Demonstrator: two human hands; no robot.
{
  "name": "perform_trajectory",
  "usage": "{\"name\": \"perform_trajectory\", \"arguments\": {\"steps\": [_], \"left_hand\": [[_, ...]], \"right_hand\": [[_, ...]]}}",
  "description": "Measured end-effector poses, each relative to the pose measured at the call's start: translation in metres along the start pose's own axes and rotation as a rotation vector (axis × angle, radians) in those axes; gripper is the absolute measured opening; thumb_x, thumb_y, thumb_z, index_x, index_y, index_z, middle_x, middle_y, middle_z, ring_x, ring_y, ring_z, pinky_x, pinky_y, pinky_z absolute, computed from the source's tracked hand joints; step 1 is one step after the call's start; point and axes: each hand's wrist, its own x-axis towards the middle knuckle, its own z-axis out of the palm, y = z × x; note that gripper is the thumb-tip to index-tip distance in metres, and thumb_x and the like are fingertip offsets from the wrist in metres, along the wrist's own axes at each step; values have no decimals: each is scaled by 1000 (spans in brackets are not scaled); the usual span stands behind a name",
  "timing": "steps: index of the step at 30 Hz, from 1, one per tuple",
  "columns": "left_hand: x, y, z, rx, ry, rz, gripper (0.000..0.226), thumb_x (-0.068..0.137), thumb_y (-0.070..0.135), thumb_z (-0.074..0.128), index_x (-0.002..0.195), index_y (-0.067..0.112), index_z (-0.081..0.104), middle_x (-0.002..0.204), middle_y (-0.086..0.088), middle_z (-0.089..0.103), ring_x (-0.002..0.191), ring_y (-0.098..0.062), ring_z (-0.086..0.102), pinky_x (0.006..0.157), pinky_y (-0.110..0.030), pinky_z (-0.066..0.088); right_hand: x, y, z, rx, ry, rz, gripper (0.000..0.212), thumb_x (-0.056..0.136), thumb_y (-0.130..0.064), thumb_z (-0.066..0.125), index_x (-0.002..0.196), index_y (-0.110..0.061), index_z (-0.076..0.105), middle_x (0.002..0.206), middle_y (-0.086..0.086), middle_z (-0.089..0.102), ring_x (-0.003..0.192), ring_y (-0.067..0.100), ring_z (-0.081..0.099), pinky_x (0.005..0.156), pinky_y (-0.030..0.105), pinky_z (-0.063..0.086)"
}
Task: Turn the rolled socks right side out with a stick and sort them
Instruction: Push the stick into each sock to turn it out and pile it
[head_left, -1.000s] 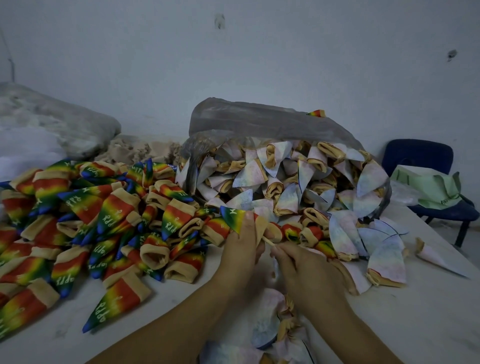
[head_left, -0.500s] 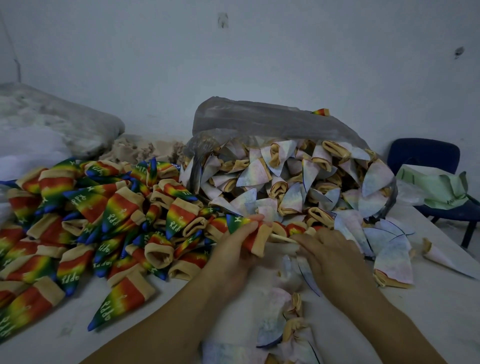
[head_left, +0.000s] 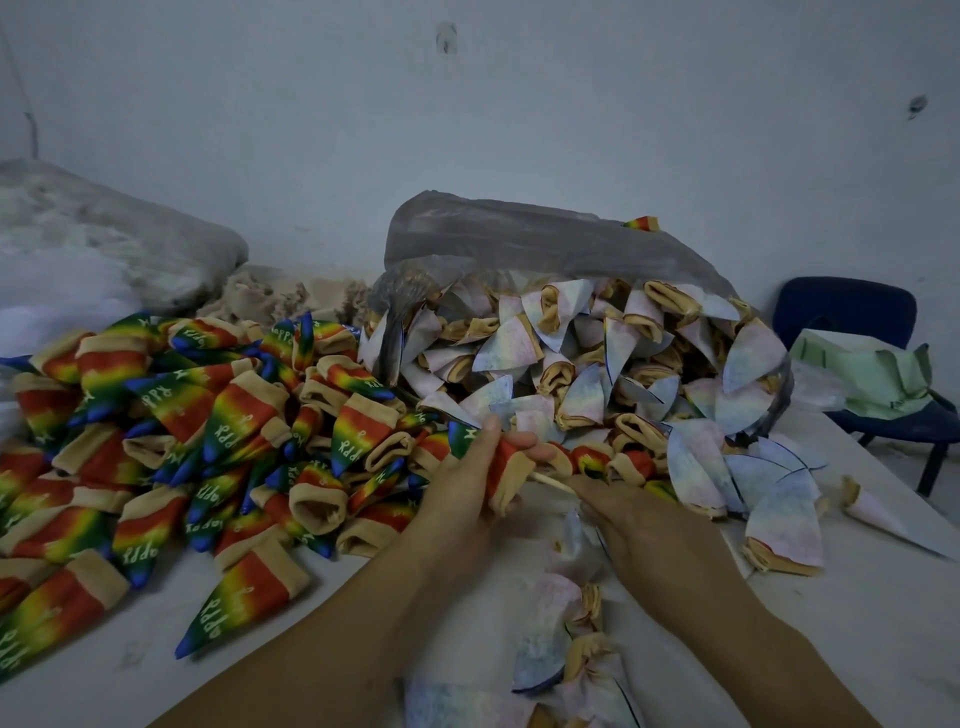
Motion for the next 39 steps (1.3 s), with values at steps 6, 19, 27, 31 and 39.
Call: {"name": "perform_trajectory", "arguments": {"steps": [6, 19, 27, 31, 39], "left_hand": [[9, 2, -4, 448, 120, 43, 70, 96, 66, 32, 91, 14, 79, 67, -6, 65, 61, -19, 53, 65, -29, 41], [1, -2, 16, 306, 107, 146, 62, 79, 72, 37, 61, 16, 59, 39, 7, 35, 34, -7, 27, 40, -18, 23], [0, -8, 0, 257, -28, 131, 52, 77, 63, 57, 84, 14, 73, 51, 2, 41, 44, -10, 36, 46, -20, 30], [1, -10, -1, 126, -57, 129, 41, 88, 44, 58, 100, 9, 74, 64, -1, 55, 55, -8, 49, 52, -20, 40], [-7, -14, 8, 166, -65, 62, 44, 103, 36, 40, 97, 3, 67, 64, -5, 62, 54, -13, 51, 52, -23, 45]], "right_hand": [[0, -3, 6, -42, 105, -10, 33, 74, -3, 62, 105, -9, 72, 73, 7, 70, 56, 21, 66, 44, 34, 53], [2, -27, 12, 534, -13, 330, 25, 99, -27, 43, 108, -26, 66, 98, -5, 69, 88, 5, 58, 77, 19, 44], [-2, -11, 7, 173, 24, 192, 22, 98, -39, 38, 98, -36, 60, 69, -10, 56, 67, 10, 53, 59, 32, 44], [-3, 2, 3, 84, 44, 202, 26, 97, -43, 37, 91, -30, 60, 60, -10, 49, 59, 8, 50, 55, 30, 40], [-5, 13, 3, -6, 95, 254, 32, 95, -45, 38, 92, -25, 63, 67, -6, 57, 64, 14, 55, 58, 32, 44]]}}
